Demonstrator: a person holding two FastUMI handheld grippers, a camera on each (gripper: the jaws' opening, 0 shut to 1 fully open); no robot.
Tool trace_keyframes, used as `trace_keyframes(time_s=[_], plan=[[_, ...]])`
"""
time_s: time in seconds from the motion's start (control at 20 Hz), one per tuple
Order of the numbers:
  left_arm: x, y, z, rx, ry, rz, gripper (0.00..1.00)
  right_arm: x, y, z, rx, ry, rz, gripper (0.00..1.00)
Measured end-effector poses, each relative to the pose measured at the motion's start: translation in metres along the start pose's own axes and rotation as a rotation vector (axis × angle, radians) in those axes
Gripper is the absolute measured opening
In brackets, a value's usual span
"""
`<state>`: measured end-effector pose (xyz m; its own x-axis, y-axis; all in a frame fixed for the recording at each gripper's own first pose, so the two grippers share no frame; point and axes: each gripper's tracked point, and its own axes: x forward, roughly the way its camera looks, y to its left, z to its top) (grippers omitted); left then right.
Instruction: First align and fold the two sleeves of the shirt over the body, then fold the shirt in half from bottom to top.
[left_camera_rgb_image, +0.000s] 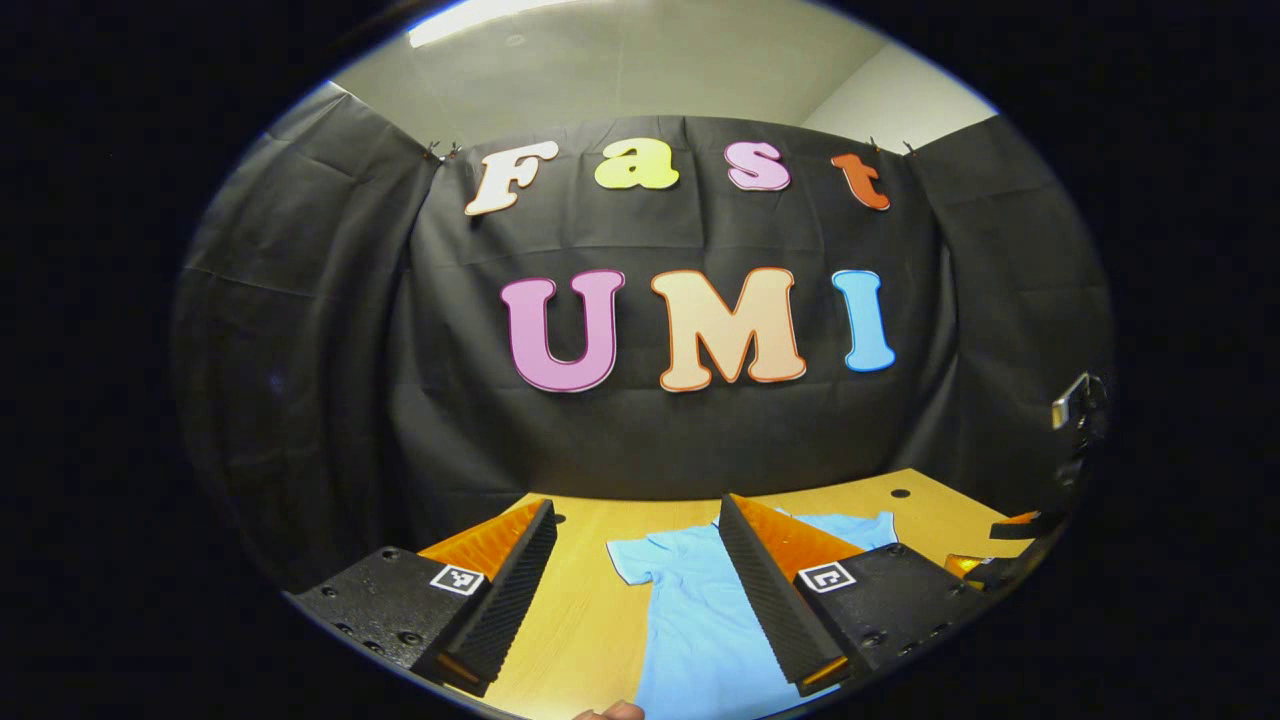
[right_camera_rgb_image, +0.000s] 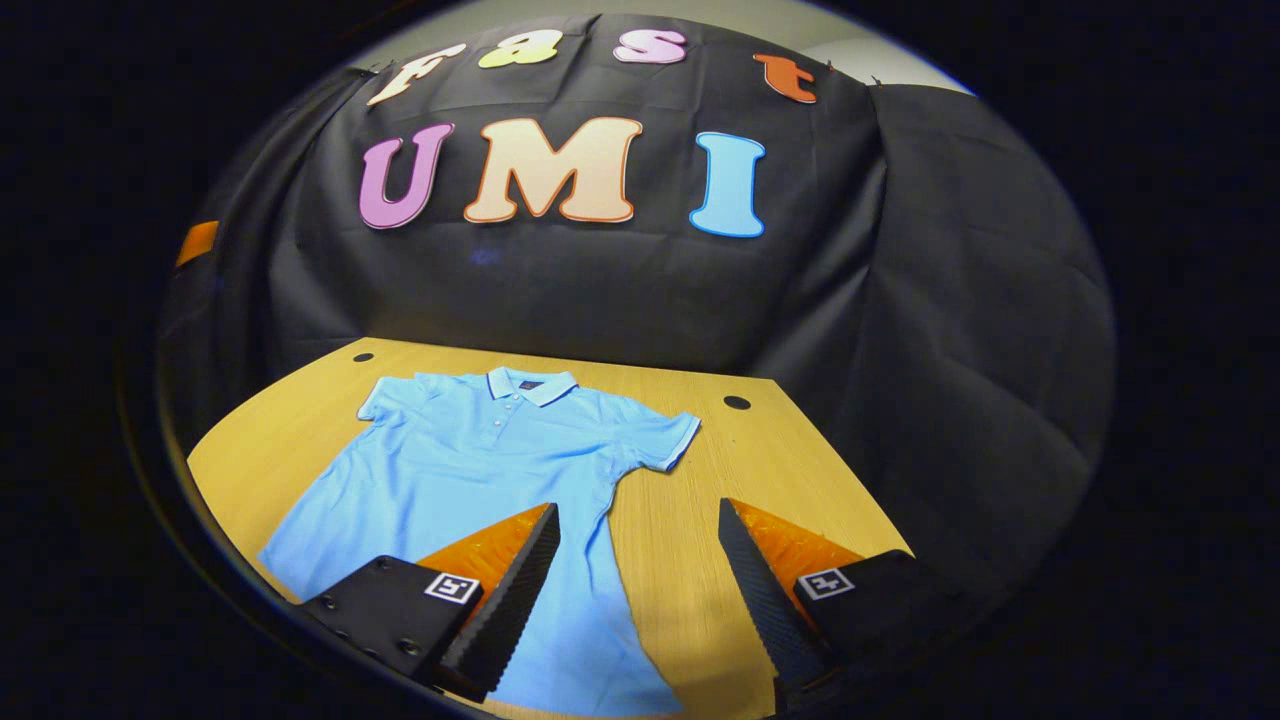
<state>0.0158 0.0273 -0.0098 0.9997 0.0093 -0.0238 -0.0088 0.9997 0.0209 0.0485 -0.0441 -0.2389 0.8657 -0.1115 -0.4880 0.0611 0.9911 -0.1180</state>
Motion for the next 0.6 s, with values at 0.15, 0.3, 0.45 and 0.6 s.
trace_keyframes(time_s=[0.15,0.3,0.45,0.6], plan=[[0.019,0.004,-0.003,0.024,0.007,-0.002,0.99,0.046,-0.001,-0.005,0.033,0.054,-0.023,0.99],[0.037,0.007,-0.010,0.018,0.026,-0.003,0.95,0.095,-0.003,-0.013,0.076,0.114,-0.054,0.99],[0.054,0.016,-0.025,0.035,0.068,0.006,0.95,0.142,-0.012,-0.021,0.137,0.168,-0.099,0.99],[0.070,0.024,-0.032,0.045,0.093,0.013,0.95,0.187,-0.017,-0.032,0.222,0.221,-0.140,1.00]])
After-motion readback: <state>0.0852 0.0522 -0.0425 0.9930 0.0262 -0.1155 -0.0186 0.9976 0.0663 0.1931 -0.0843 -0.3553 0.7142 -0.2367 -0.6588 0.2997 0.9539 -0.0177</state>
